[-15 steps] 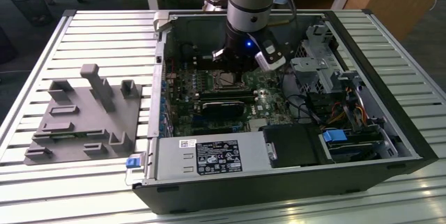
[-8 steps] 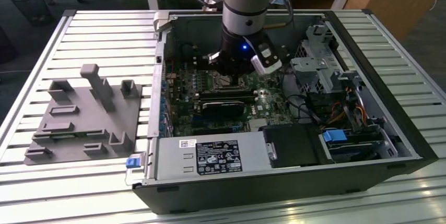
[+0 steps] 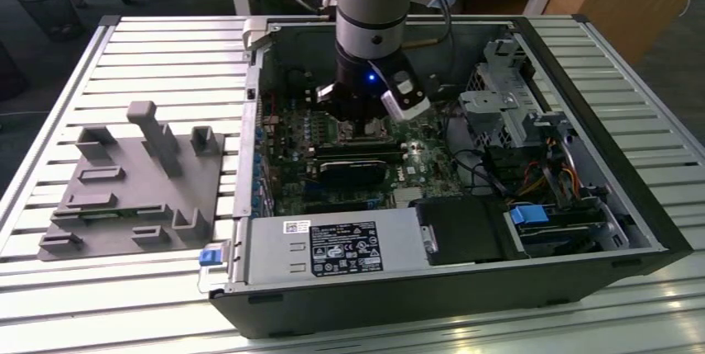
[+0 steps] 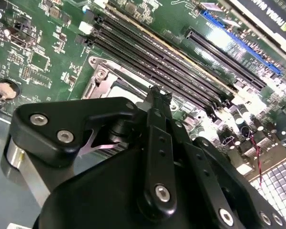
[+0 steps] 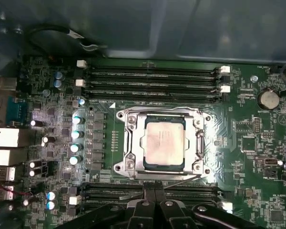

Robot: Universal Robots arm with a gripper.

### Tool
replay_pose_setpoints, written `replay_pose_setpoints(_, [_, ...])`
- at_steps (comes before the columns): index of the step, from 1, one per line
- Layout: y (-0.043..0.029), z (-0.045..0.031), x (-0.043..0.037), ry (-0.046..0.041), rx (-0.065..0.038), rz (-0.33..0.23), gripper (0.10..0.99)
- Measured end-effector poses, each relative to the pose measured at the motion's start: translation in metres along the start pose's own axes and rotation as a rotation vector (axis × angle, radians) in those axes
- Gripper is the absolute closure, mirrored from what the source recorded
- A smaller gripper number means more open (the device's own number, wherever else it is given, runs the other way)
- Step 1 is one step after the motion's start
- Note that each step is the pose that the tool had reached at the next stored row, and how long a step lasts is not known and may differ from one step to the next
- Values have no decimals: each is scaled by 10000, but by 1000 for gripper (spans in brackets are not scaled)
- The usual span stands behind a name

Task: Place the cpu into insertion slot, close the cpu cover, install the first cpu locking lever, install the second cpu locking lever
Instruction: 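Install the second cpu locking lever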

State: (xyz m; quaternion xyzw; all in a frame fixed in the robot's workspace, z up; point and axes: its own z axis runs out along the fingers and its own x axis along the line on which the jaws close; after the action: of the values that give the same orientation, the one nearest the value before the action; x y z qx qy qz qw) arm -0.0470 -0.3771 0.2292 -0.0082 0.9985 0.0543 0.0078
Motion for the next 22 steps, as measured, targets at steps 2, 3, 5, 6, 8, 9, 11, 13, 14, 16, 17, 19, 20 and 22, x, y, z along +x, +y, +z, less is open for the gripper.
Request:
replay_pose_setpoints(2, [-10,12,1,-6,-48,44,980])
replay_pose_setpoints(3, [-17,20,2,-11,-60,89,980])
replay_pose_setpoints(5, [-28,43,13,-17,-66,145,980])
replay_pose_setpoints(6, [-32,55,27,-18,-68,151,980])
replay_pose_setpoints(8, [-35,79,65,-17,-82,150,980])
replay_pose_setpoints(9, [-36,93,86,-17,-91,151,980])
replay_pose_setpoints(11, [-39,119,121,-17,-106,151,980])
replay_pose_setpoints(13, [-42,145,140,-17,-130,151,980])
replay_pose_setpoints(14, [-45,155,145,-16,-149,152,980])
replay_pose_setpoints(16, [-49,184,146,-19,-178,152,980])
replay_pose_setpoints(17, [-51,202,147,-19,-183,153,980])
replay_pose_setpoints(19, [-63,219,153,-16,-224,153,980])
replay_pose_setpoints(20, [-79,222,157,-18,-301,153,980])
replay_pose_setpoints(22, [-117,223,164,-21,-424,156,980])
